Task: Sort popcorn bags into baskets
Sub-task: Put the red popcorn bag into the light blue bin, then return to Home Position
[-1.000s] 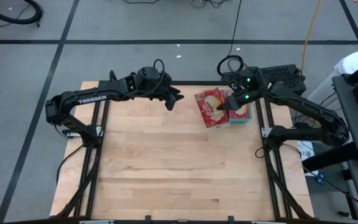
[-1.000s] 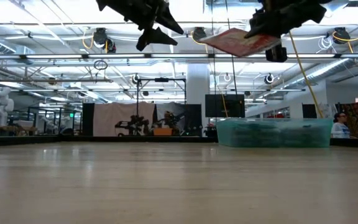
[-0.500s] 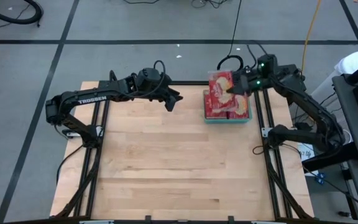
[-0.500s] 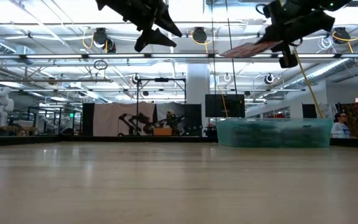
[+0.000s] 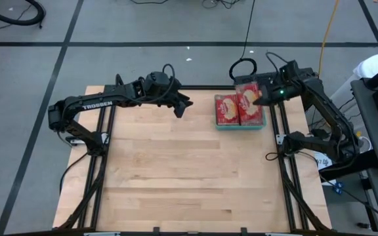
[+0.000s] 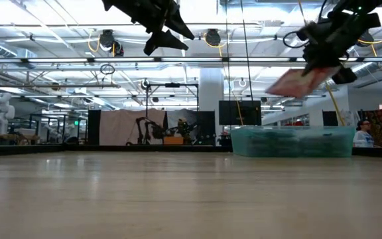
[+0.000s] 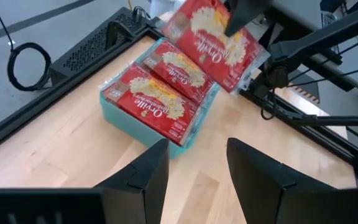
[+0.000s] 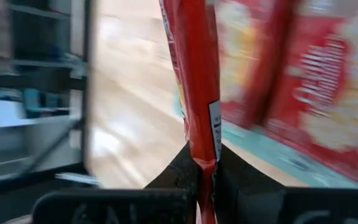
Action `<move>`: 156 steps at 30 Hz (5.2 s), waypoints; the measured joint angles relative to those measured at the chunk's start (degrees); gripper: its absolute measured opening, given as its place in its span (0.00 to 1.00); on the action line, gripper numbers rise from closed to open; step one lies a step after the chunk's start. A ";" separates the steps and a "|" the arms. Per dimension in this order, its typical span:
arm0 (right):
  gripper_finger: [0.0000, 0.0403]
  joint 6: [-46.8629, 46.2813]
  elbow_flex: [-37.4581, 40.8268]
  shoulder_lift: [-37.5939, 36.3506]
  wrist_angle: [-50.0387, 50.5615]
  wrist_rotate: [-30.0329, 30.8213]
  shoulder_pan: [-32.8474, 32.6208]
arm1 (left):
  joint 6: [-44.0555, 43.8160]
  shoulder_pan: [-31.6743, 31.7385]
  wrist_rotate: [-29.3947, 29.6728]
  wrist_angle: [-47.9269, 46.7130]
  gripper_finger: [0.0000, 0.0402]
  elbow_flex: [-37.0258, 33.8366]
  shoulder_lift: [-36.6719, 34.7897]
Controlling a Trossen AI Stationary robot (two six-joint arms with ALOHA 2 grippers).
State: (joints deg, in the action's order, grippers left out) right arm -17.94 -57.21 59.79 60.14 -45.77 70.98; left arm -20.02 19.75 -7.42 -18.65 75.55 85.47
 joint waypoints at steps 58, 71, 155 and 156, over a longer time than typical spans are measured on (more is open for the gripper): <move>0.11 -5.29 0.00 9.79 0.26 19.52 -0.22 | 7.44 2.52 -1.68 -2.27 0.41 0.02 0.00; 0.11 -5.07 0.00 9.76 0.57 23.51 -0.22 | 6.21 4.00 -1.68 -2.29 0.41 0.02 0.00; 0.00 -14.33 4.31 13.54 -14.12 41.34 -11.74 | 9.52 4.13 -9.09 -5.95 0.41 0.02 0.00; 0.00 -14.29 4.33 12.34 -14.41 40.88 -11.88 | 9.63 4.11 -9.09 -5.97 0.41 0.02 0.00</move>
State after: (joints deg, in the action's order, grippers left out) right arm -32.23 -52.88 72.13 45.72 -4.90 59.10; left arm -10.39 23.86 -16.51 -24.62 75.57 85.47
